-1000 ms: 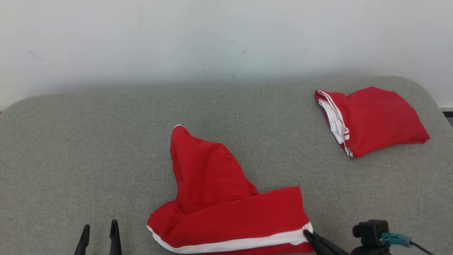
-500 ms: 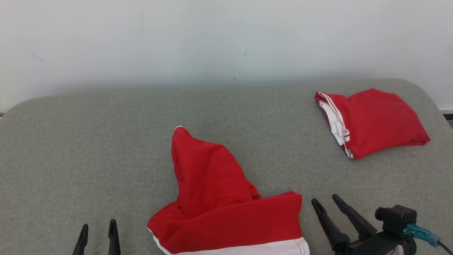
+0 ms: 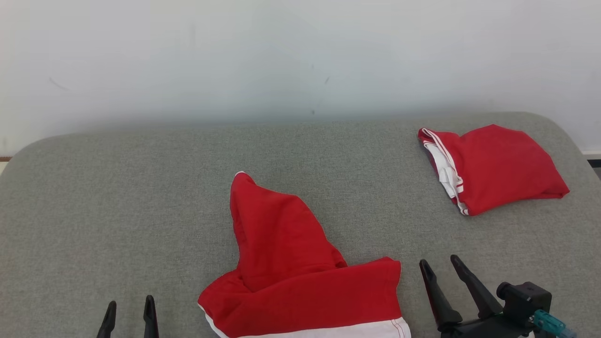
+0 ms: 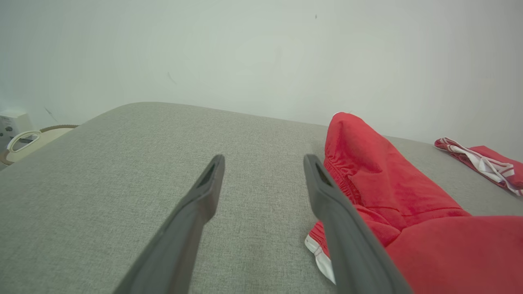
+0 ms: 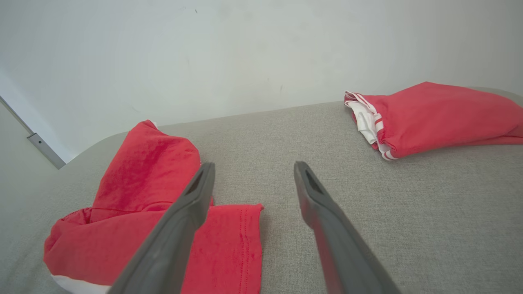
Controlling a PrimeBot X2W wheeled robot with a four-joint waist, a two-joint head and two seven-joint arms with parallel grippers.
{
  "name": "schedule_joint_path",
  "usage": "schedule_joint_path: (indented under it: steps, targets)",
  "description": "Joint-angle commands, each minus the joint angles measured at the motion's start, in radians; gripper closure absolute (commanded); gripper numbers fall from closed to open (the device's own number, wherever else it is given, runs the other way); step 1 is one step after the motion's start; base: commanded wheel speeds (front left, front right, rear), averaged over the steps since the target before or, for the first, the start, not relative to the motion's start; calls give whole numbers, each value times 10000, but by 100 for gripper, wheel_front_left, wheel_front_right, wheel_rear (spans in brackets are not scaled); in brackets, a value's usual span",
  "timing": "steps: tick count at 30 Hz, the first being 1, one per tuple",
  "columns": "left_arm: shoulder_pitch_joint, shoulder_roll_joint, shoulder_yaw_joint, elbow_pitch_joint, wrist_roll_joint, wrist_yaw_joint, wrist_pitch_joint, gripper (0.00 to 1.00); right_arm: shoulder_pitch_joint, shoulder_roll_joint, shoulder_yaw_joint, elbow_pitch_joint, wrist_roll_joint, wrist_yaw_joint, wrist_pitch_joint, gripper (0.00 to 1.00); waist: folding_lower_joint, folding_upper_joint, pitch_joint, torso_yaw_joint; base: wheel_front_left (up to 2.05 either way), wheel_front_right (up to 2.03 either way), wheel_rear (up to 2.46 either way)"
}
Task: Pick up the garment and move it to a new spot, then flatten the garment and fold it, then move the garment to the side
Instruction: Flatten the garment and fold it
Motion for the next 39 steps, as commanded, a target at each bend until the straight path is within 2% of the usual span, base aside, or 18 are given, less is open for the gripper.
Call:
schedule_joint_path:
  steps: [1, 25, 39]
  targets:
    - [167, 31, -24, 54, 22, -37, -45, 0, 132, 64, -23, 18, -86, -8, -9, 0, 0, 0, -4, 5, 0, 0, 0]
    - [214, 117, -59, -320, 463, -108, -45, 0, 295, 934, -1057, 177, -895, -8, -407, 0, 0, 0, -87, -197, 0, 0, 0]
    - [312, 90, -6, -292, 516, -71, -45, 0, 347, 1118, -1308, 240, -1066, -8, -393, 0, 0, 0, -229, -345, 0, 0, 0]
